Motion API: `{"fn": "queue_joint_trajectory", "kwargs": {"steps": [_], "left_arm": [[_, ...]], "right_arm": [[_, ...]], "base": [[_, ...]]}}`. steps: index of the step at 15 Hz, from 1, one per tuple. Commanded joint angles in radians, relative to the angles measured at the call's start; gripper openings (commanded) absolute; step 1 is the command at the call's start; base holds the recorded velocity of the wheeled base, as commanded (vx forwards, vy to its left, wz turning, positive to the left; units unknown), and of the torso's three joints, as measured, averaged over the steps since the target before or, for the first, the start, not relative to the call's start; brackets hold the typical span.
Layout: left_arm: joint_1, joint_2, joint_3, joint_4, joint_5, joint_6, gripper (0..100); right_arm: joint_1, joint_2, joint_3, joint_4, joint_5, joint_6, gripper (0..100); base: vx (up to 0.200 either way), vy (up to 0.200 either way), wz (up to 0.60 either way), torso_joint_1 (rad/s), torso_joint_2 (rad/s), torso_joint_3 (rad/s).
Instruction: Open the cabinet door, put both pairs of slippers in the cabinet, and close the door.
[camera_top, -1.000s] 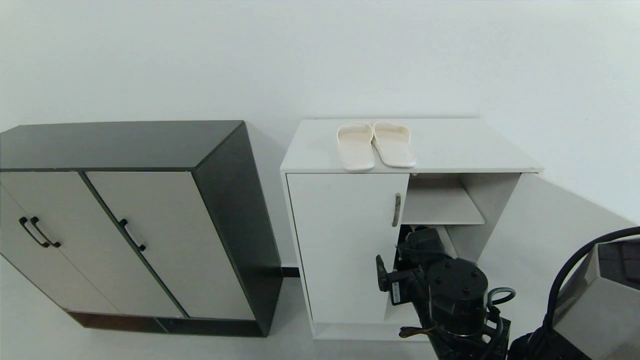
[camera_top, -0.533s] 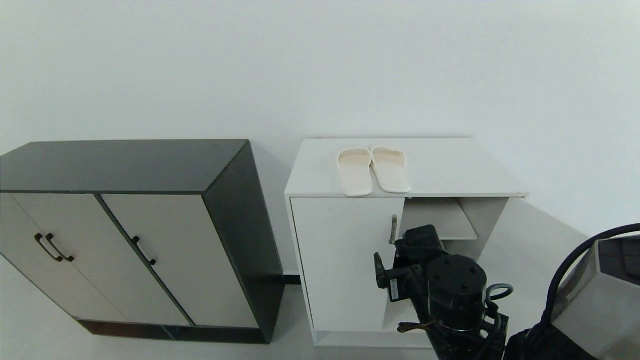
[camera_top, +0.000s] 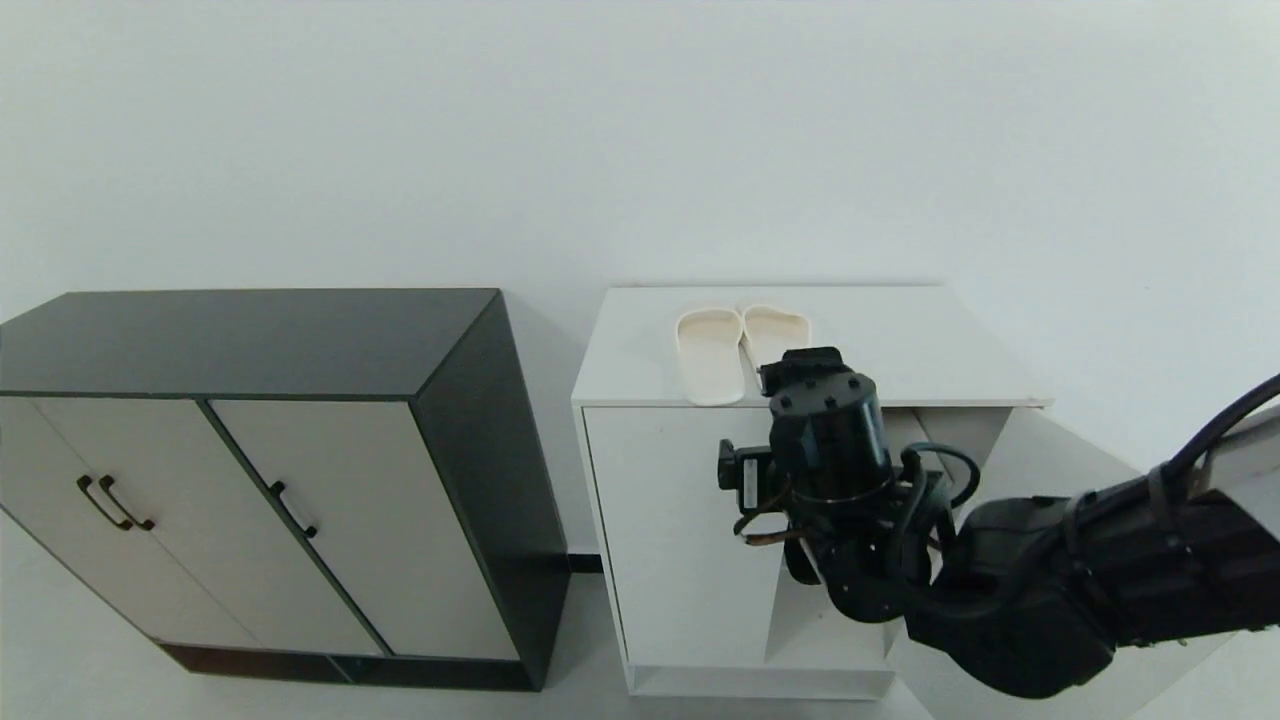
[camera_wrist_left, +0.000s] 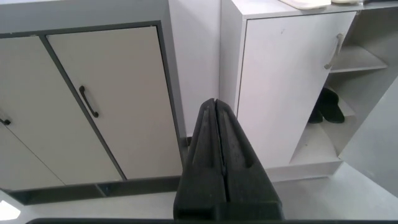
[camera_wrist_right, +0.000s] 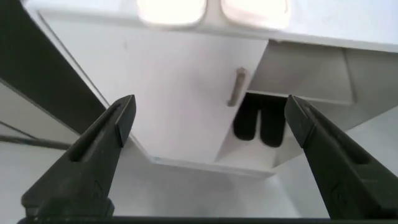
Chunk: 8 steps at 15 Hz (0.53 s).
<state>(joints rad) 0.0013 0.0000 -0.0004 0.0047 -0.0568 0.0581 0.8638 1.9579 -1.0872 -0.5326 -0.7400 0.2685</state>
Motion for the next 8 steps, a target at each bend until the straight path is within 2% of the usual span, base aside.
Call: {"fn": "queue_joint_trajectory", "kwargs": {"steps": [1,3,8], "left_arm": [[0.000,0.000,0.000,0.000,0.000,0.000,0],[0.000,0.000,-0.001,0.000,0.000,0.000,0],[0.000,0.000,-0.001,0.000,0.000,0.000,0]], "right_arm": [[-0.020,-0.005,-0.112,0.075,-0.002,0.055,100],[-0.037,0.006,-0.108,0.074,-0.007,0.055,100],[-0.069,0.039,-0.108,0.051,-0.001,0.054,100]], "base": [[0.000,0.000,0.00,0.000,0.00,0.000],[0.000,0.000,0.00,0.000,0.00,0.000],[0.200,0.000,0.00,-0.001,0.00,0.000]]}}
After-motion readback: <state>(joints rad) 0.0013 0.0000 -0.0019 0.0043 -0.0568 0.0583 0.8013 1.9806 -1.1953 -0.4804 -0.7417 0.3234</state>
